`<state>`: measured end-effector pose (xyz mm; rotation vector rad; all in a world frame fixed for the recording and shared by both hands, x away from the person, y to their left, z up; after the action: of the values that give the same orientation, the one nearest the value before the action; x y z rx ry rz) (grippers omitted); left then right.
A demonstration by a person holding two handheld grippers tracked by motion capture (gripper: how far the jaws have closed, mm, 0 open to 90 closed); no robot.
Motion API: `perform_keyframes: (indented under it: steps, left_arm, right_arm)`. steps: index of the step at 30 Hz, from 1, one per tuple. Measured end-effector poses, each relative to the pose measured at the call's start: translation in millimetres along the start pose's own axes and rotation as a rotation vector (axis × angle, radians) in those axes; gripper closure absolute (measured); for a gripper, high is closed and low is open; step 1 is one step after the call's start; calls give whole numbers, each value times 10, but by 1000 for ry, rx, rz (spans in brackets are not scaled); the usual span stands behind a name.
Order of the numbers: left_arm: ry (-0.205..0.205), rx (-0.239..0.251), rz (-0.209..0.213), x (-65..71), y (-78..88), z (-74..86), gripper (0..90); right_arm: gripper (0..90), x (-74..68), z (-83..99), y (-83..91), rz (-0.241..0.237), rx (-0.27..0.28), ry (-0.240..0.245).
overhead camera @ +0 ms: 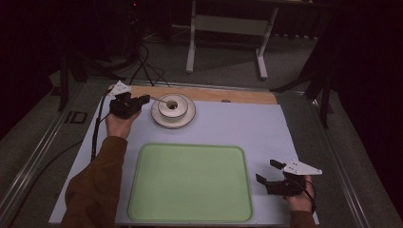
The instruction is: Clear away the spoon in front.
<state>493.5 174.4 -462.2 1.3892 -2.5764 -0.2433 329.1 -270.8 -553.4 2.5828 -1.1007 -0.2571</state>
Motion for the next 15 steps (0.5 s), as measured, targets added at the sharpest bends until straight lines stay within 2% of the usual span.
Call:
perform_keyframes:
  steps: [15]
  left_arm:
    - [-44, 22, 26, 110, 236, -121, 896]
  right_arm:
    - [145, 2, -1, 3, 1, 1, 1]
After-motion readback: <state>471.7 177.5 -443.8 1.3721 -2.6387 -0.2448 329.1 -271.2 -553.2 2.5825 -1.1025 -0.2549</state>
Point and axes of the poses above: each handheld gripper's, and its own axes: y roughly backward along the jaws, z roughly out of its underside, x roughly to its right, the point moved 9 cm from there along -y, roughly forward along the jaws, and after that the axes turned 8 degrees about x, right-handed, at the moved point
